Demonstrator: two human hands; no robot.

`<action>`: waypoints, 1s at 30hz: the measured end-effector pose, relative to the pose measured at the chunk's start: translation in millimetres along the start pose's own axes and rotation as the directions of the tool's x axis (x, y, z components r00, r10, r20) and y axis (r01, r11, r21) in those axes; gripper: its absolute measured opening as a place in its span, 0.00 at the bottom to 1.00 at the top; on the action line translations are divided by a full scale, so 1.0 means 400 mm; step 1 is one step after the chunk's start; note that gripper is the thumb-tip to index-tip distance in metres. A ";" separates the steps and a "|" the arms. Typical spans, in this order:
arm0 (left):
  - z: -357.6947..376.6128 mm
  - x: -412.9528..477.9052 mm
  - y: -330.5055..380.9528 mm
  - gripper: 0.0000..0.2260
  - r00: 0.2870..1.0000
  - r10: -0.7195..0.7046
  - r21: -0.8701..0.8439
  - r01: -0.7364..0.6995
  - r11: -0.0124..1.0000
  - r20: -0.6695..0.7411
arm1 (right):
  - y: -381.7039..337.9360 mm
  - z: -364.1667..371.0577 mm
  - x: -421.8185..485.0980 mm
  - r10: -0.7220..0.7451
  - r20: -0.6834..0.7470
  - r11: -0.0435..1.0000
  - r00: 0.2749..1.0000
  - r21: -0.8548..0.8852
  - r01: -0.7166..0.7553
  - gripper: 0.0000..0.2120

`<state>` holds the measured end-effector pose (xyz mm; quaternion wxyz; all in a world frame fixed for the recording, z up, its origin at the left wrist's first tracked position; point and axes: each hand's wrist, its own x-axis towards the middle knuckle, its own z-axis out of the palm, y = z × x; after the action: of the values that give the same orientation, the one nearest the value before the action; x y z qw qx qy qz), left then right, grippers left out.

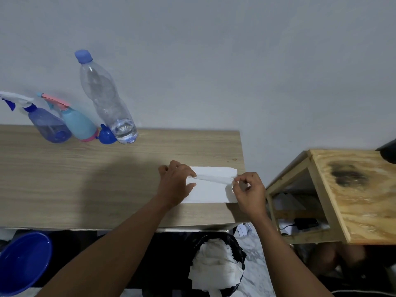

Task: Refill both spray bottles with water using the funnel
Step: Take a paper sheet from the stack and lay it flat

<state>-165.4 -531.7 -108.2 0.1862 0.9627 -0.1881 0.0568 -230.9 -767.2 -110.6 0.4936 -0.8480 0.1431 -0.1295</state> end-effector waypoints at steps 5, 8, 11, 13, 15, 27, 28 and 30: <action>-0.036 0.019 -0.006 0.08 0.999 -0.014 -0.231 0.004 0.973 -0.039 | -0.041 -0.001 0.015 0.131 -0.025 0.978 0.991 0.167 -0.125 0.06; -0.074 0.032 -0.015 0.07 0.996 -0.072 -0.409 0.084 0.909 0.045 | -0.070 -0.005 0.036 0.155 -0.057 0.955 0.986 0.265 -0.134 0.05; -0.113 0.033 -0.022 0.10 0.951 -0.272 -0.600 0.305 0.740 0.148 | -0.100 -0.014 0.055 0.147 -0.063 0.930 0.987 0.349 -0.116 0.07; -0.143 0.026 -0.025 0.11 0.913 -0.345 -0.721 0.388 0.575 0.217 | -0.123 -0.018 0.064 0.127 -0.071 0.935 0.989 0.341 -0.095 0.08; -0.175 0.017 -0.027 0.11 0.882 -0.394 -0.795 0.425 0.432 0.258 | -0.148 -0.017 0.070 0.125 -0.074 0.935 0.989 0.342 -0.092 0.08; -0.314 -0.149 -0.172 0.07 0.773 -0.536 -0.889 0.450 0.084 0.340 | -0.335 0.191 0.051 0.216 0.012 0.854 0.976 0.483 -0.195 0.07; -0.326 -0.168 -0.192 0.07 0.770 -0.547 -0.889 0.447 0.095 0.329 | -0.353 0.218 0.043 0.200 0.027 0.855 0.979 0.483 -0.188 0.06; -0.352 -0.198 -0.232 0.08 0.750 -0.586 -0.894 0.438 0.095 0.306 | -0.389 0.272 0.023 0.169 0.067 0.859 0.983 0.479 -0.181 0.05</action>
<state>-208.3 -371.3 -23.5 0.7236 0.6640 0.1751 -0.0695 -165.2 -610.2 -25.9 0.7007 -0.6829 0.1771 -0.1062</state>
